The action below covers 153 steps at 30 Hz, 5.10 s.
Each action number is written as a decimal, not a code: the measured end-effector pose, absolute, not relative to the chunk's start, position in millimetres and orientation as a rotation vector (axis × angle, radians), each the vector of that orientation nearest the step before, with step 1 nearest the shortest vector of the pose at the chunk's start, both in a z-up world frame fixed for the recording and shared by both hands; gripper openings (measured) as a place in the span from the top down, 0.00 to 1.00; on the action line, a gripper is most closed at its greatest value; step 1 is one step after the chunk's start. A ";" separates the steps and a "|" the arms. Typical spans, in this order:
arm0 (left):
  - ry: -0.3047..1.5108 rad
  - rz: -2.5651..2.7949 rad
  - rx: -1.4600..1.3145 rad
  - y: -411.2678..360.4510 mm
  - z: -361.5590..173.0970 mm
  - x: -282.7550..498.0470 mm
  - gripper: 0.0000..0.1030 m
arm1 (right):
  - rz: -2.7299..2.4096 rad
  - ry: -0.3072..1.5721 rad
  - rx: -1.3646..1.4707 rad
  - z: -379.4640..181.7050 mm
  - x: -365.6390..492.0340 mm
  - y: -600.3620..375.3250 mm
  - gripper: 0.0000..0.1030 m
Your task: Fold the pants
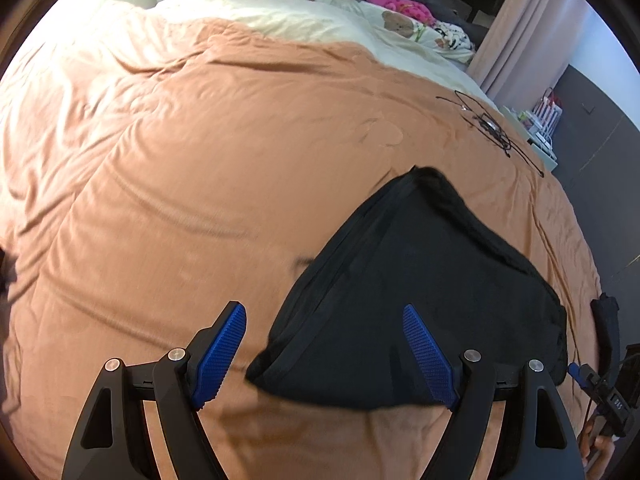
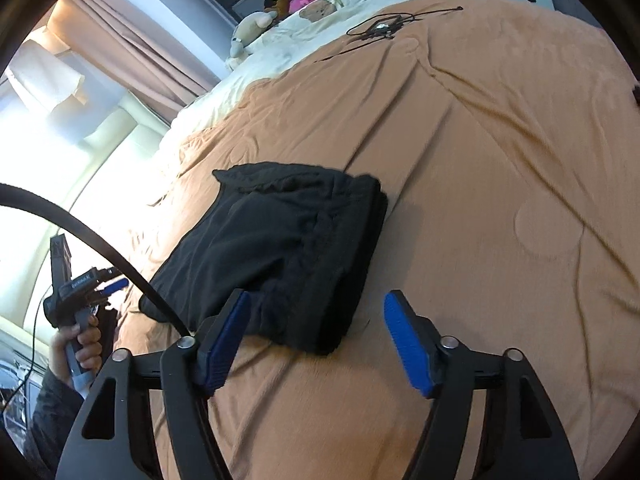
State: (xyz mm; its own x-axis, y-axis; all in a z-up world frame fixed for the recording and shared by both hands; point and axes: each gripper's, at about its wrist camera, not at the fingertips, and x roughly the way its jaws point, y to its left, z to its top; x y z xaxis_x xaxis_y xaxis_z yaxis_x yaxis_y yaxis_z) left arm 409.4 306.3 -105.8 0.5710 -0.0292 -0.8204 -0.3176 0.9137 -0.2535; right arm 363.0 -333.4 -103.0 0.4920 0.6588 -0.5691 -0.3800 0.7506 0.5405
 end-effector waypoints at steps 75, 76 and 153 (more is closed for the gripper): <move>1.005 0.142 -0.542 284.7 -104.4 225.3 0.94 | 0.918 0.944 0.328 -111.8 358.3 -319.6 0.85; 1.005 0.145 -0.544 283.6 -104.5 219.7 0.94 | 0.926 0.944 0.309 -110.8 357.7 -317.7 0.85; 1.101 0.174 -0.419 227.6 -169.3 450.7 0.59 | 0.697 0.969 0.065 -117.6 441.5 -244.3 0.50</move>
State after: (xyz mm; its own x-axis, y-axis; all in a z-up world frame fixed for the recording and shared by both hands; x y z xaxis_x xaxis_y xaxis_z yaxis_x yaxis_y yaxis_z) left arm 450.7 227.6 -169.3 0.4490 -0.0691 -0.8908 -0.3401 0.9087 -0.2420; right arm 441.5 -244.3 -117.6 0.3686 0.5704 -0.7340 -0.5142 0.7829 0.3501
